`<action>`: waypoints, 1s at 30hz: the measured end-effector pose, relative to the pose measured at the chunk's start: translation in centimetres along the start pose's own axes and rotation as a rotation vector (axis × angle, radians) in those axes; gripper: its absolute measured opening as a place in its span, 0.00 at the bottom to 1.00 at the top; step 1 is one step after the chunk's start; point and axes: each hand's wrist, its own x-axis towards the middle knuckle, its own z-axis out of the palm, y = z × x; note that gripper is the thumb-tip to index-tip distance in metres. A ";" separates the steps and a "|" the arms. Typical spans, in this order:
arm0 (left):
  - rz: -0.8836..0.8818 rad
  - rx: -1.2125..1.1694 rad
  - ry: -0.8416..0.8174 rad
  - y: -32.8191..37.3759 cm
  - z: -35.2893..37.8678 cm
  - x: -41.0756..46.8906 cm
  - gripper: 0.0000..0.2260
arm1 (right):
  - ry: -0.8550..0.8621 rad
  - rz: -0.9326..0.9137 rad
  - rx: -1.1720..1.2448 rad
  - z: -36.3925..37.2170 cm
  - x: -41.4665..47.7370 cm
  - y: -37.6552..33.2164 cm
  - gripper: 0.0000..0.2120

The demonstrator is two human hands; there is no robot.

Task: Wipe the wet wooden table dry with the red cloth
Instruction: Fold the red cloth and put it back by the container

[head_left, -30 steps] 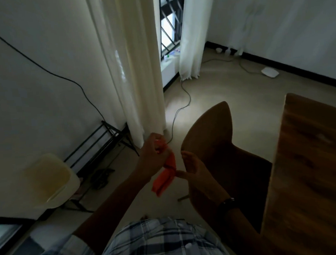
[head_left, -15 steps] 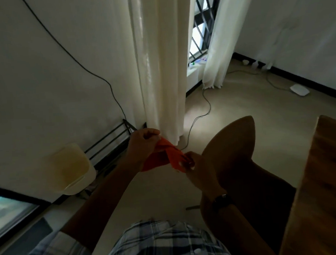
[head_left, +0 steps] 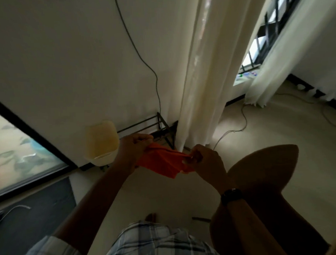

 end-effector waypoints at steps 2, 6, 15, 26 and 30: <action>-0.044 -0.083 0.014 -0.4 -1.3 -0.1 0.03 | -0.013 -0.064 0.035 0.4 0.5 -0.9 0.12; -0.102 -0.193 0.000 -0.8 -3.5 0.3 0.05 | -0.095 -0.140 0.079 1.6 1.3 -3.0 0.14; -0.116 -0.216 0.018 -2.6 -10.9 6.6 0.06 | -0.203 -0.144 -0.008 8.1 7.1 -7.8 0.08; -0.222 -0.300 0.095 -4.6 -25.4 21.1 0.09 | -0.234 -0.121 0.066 23.1 19.5 -17.4 0.10; -0.281 -0.322 0.150 -6.0 -28.6 25.0 0.05 | -0.255 -0.172 -0.007 26.9 22.9 -19.4 0.08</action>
